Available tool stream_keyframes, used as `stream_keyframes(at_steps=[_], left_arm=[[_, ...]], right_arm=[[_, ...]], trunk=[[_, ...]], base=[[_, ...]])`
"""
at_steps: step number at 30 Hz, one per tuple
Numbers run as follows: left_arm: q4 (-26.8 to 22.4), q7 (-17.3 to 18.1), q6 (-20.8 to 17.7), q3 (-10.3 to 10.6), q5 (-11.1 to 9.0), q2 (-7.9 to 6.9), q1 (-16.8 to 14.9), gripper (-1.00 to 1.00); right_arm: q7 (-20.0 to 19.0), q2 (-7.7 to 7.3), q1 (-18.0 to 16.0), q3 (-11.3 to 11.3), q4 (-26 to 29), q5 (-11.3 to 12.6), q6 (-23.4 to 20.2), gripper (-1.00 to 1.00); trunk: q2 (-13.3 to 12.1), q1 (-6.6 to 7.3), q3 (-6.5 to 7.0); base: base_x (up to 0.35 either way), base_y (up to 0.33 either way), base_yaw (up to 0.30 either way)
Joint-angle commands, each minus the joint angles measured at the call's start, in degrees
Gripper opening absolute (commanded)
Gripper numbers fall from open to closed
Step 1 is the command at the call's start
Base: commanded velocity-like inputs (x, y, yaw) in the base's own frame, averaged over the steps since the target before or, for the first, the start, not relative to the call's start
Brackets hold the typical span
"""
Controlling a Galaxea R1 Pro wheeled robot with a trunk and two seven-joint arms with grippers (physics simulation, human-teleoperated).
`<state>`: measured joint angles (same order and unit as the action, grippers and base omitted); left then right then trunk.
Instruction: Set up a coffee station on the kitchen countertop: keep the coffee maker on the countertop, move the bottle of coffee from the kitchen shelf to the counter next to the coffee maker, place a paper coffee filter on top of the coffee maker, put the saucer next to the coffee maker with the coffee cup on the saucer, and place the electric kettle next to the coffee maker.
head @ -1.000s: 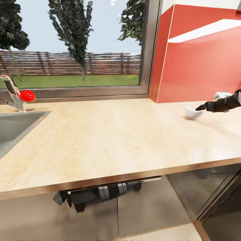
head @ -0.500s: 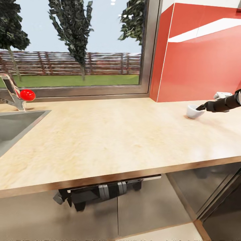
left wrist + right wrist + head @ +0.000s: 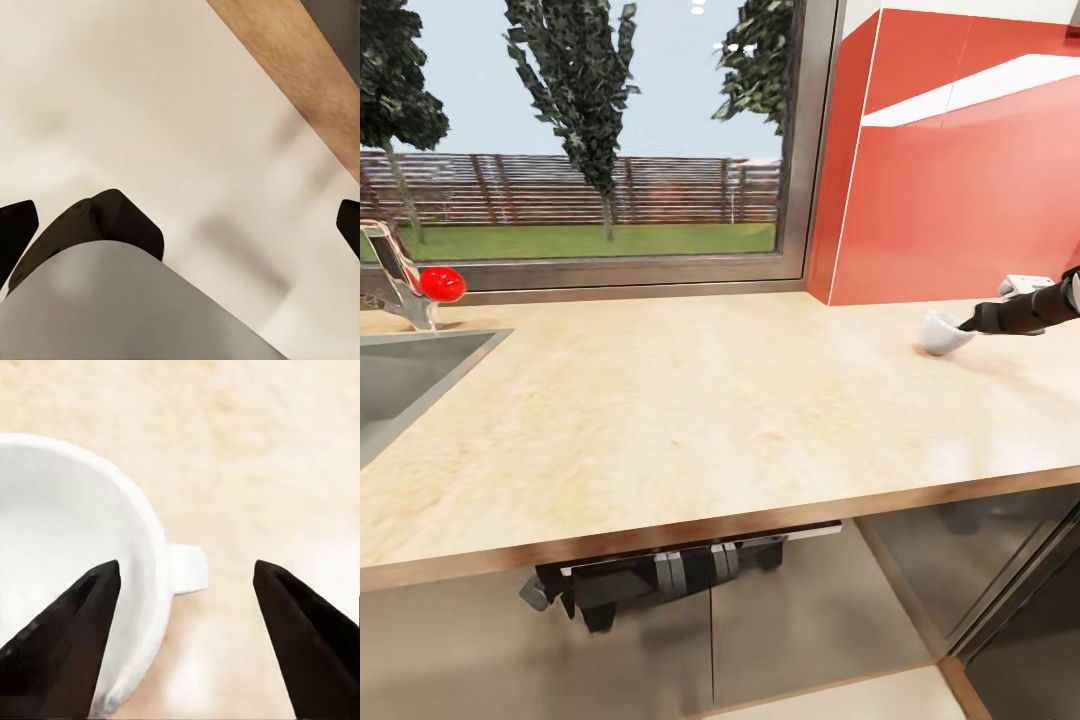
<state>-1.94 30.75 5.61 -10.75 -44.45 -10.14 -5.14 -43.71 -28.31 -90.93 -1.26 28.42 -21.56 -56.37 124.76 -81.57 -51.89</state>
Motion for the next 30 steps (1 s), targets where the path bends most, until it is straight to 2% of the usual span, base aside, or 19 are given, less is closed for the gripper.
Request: stream_keyframes(at_steps=[1, 21, 30], left_arm=[[0.09, 0.24, 0.19, -0.46, 0.41, 0.0, -0.05, 1.0], [0.09, 0.26, 0.19, -0.48, 0.41, -0.03, -0.05, 1.0], [0.09, 0.21, 0.19, -0.44, 0.41, -0.03, -0.05, 1.0]], right_arm=[[-0.5, 0.01, -0.03, -0.14, 0.05, -0.55, -0.15, -1.0], [-0.5, 0.01, -0.03, -0.15, 0.09, -0.52, -0.15, -1.0], [-0.5, 0.01, -0.03, -0.09, 0.14, -0.53, -0.16, -1.0]], trunk=[[0.02, 0.01, -0.05], [0.02, 0.01, -0.05], [-3.59, 1.99, 1.56]], base=[[0.0, 0.0, 0.0], [0.0, 0.0, 0.0], [0.0, 0.0, 0.0]])
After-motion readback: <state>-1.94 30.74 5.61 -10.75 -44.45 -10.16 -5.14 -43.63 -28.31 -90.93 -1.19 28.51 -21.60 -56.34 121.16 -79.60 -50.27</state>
